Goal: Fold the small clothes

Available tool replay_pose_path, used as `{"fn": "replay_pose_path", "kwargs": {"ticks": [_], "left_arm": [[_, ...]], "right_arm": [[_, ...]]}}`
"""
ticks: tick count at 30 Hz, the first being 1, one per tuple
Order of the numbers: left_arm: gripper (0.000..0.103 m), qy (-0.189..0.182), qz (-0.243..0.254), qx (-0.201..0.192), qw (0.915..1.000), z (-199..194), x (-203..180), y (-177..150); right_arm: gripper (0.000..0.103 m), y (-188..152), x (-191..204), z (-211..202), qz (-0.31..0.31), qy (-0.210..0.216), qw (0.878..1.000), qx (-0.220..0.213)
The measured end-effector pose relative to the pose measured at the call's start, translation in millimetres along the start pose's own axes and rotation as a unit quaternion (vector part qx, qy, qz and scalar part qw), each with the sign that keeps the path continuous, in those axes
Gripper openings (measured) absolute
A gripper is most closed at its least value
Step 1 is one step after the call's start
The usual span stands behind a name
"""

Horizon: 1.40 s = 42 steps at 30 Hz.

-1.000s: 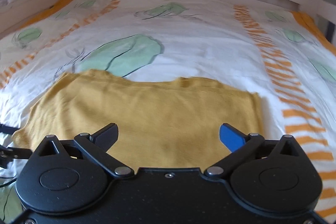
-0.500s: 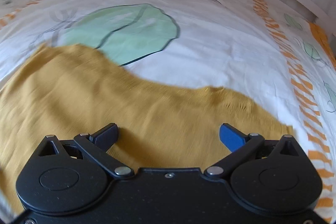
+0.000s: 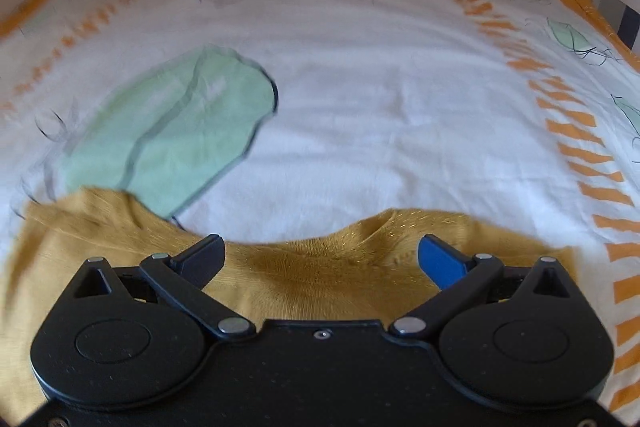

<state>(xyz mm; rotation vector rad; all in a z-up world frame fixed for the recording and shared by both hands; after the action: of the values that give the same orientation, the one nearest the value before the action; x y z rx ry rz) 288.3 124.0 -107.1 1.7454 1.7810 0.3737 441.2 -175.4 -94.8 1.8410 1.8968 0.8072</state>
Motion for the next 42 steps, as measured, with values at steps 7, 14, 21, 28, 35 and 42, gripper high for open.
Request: {"fn": "replay_pose_path", "kwargs": {"ticks": [7,14,21,28,35,42], "left_arm": [[0.098,0.006,-0.049,0.014,0.9987,-5.4,6.9,8.4],[0.098,0.026,0.004,-0.013,0.9996,-29.6,-25.5,36.1],[0.098,0.039,0.013,-0.008,0.9991,-12.0,-31.9,46.4],[0.098,0.036,-0.011,0.043,0.9984,26.0,-17.5,47.3],[0.098,0.06,0.017,0.048,0.9969,40.7,-20.2,50.0],[0.1,0.051,-0.011,0.077,0.9957,60.6,-5.4,42.2]], "right_arm": [[0.103,-32.9,-58.7,-53.8,0.065,0.034,0.997,-0.004],[0.103,-68.8,-114.0,-76.3,0.123,0.043,0.991,0.026],[0.103,-86.0,-135.4,-69.1,0.177,0.111,0.977,0.053],[0.103,-92.7,-139.0,-47.4,0.187,0.147,0.969,0.067],[0.103,-81.9,-145.2,-27.6,0.21,0.212,0.953,0.052],[0.103,-72.1,-148.4,-11.5,0.237,0.271,0.931,0.061]]}}
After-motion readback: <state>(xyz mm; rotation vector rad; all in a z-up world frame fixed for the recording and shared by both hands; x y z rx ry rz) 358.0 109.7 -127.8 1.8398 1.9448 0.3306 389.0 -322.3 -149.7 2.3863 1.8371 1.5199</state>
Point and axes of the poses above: each gripper's, at about its wrist camera, not at the fingertips, and z roughly the way its jaws point, x to its left, y to its top, the point moved 3 cm from there along z, roughly the way its jaws point, and after that the axes turned 4 degrees about x, right-handed, at the moved point
